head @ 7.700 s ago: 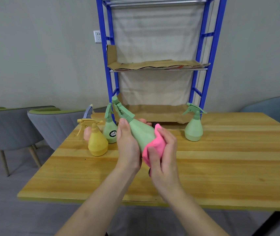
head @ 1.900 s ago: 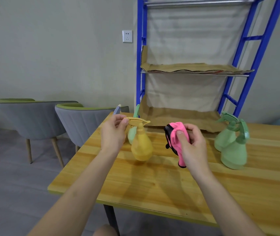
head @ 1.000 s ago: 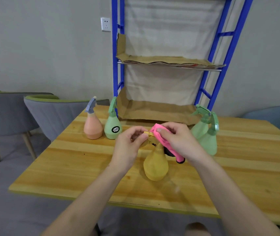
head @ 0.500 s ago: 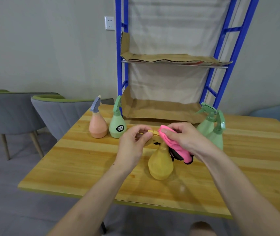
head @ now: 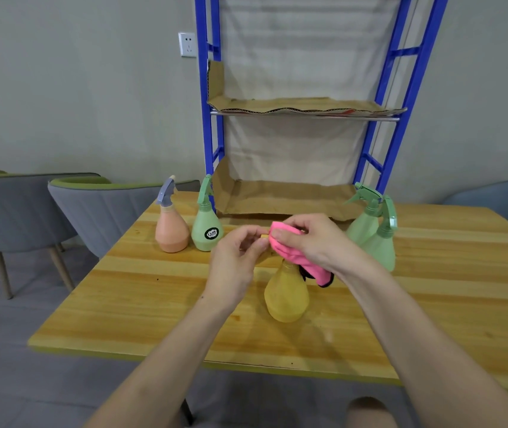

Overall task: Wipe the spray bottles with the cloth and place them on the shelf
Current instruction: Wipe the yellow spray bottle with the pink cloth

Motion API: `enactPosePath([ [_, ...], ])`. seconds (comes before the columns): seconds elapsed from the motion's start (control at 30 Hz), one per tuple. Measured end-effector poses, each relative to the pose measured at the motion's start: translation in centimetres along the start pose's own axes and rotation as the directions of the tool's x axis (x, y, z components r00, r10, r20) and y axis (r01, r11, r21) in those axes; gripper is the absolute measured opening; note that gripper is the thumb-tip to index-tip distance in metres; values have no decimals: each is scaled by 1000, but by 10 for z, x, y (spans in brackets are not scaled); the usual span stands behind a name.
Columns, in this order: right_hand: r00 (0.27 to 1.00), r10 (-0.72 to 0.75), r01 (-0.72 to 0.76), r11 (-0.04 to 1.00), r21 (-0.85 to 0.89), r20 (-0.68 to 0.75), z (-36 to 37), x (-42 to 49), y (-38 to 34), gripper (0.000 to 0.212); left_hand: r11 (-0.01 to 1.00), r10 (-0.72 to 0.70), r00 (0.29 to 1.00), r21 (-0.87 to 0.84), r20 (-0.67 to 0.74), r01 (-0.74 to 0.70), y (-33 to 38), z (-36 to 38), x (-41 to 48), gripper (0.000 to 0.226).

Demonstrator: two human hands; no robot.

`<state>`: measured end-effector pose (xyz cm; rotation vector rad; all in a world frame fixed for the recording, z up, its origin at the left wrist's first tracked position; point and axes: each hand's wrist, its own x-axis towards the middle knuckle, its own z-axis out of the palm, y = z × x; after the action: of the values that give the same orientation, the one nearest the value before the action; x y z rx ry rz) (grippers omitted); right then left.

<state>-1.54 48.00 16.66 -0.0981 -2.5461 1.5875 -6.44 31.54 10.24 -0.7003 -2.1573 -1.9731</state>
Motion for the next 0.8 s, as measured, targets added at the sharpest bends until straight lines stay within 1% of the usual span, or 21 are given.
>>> enactPosePath([
  [0.1, 1000, 17, -17, 999, 29, -1, -7, -4, 9, 19, 1000, -6, 1000, -3, 0, 6, 3, 0, 0, 18],
  [0.2, 999, 43, -43, 999, 20, -17, -13, -8, 22, 20, 999, -26, 1000, -26, 1, 26, 7, 1, -1, 17],
  [0.3, 996, 81, -79, 995, 68, -35, -18, -13, 33, 17, 1000, -29, 1000, -6, -1, 29, 5, -1, 0, 19],
  [0.4, 993, 117, -116, 991, 67, -14, -27, -20, 37, 19, 999, -33, 999, 15, -4, 33, 4, 0, -1, 23],
  [0.47, 992, 126, -126, 992, 23, 5, -34, -23, 36, 18, 999, -26, 1000, 21, -6, 27, 4, 1, -1, 23],
  [0.6, 991, 132, -126, 980, -153, 31, -48, -26, 28, 14, 999, -20, 1000, 44, -1, 20, 6, -1, -3, 20],
  [0.63, 993, 120, -118, 980, -158, 3, -50, -26, 26, 13, 998, -20, 1000, 52, -4, 20, 7, -2, -3, 20],
  [0.7, 991, 39, -54, 991, -120, -127, -48, -25, 20, 16, 998, -23, 1000, 50, -13, 23, 8, -3, -4, 20],
  [0.77, 964, -113, 75, 984, -163, -239, -38, -24, 14, 20, 999, -20, 1000, 50, -20, 21, 9, -2, -5, 19],
  [0.8, 952, -182, 140, 974, -177, -246, -30, -22, 12, 21, 999, -17, 1000, 46, -23, 18, 9, -2, -6, 20],
])
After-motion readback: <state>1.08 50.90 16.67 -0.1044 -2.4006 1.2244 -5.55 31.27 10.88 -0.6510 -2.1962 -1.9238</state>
